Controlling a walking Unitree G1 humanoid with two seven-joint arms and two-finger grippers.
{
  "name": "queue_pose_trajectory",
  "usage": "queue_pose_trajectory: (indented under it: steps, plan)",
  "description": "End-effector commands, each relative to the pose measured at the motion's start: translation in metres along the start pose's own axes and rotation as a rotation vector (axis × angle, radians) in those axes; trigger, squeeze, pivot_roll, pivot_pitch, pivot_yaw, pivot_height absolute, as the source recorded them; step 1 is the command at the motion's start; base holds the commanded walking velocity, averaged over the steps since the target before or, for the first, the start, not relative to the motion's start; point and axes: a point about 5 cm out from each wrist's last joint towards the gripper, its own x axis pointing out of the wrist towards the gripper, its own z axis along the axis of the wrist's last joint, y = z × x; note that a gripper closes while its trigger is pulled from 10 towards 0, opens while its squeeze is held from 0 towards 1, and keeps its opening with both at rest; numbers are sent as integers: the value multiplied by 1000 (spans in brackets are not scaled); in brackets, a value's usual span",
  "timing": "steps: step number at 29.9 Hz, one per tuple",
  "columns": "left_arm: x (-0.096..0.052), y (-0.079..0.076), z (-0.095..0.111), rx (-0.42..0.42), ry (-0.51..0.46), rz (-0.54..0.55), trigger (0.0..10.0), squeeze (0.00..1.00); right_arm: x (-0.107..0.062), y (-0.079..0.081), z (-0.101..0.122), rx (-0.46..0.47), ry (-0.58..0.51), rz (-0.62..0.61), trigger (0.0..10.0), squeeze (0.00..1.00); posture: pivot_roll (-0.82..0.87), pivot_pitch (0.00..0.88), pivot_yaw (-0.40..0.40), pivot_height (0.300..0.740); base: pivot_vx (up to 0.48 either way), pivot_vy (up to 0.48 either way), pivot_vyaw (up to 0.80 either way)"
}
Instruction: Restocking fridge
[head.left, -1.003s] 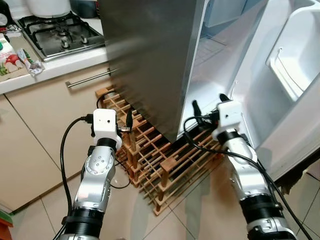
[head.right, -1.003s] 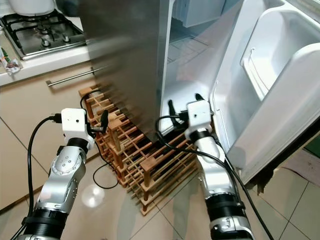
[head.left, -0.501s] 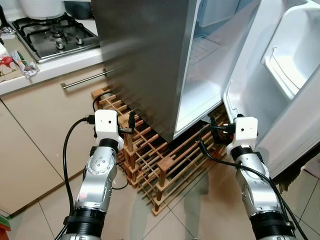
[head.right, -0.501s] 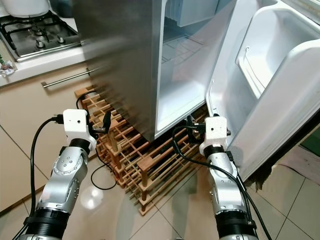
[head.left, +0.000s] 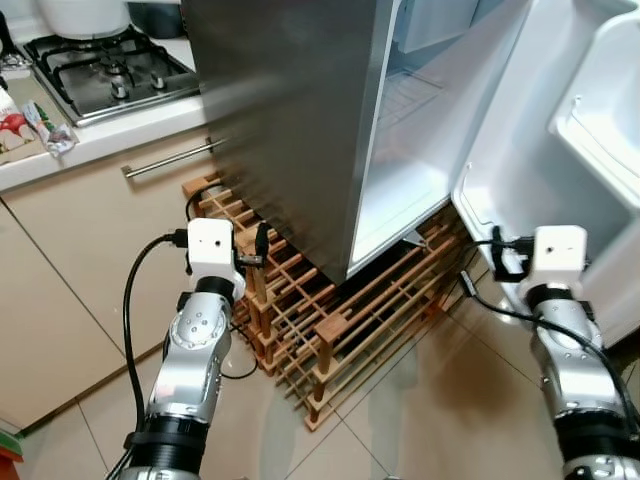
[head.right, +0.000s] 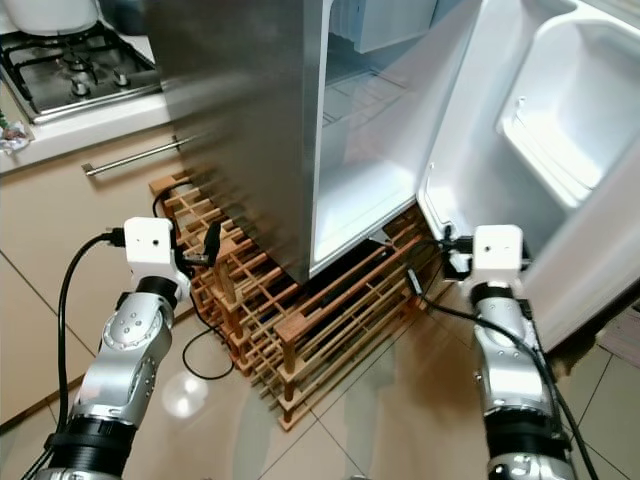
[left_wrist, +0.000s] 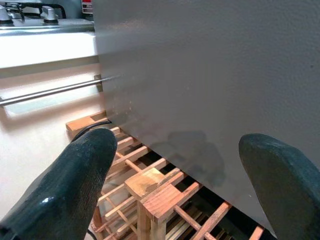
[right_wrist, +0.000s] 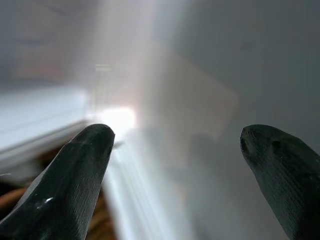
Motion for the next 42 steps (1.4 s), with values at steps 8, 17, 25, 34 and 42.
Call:
queue_pose_trajectory:
  steps: [8,17,25,34,42]
  plan:
    - [6,-6,5,4,-11,-23,10000,0,-22,75,26,209,-111,273,10000,0,-63,0,-14,740,0,0,0]
    - [6,-6,5,7,-8,-26,10000,0,-32,98,18,241,-58,340,10000,0,-56,0,-24,740,0,0,0]
    - [4,-6,2,6,0,-19,10000,0,-28,103,17,240,-35,350,10000,0,-51,0,-45,740,0,0,0]
    - [1,-5,-2,-12,19,6,10000,0,-27,103,15,239,-18,356,10000,0,-46,0,-62,740,0,0,0]
    - [0,-6,-3,-19,22,2,10000,0,-30,104,11,237,-2,356,10000,0,-49,0,-56,740,0,0,0]
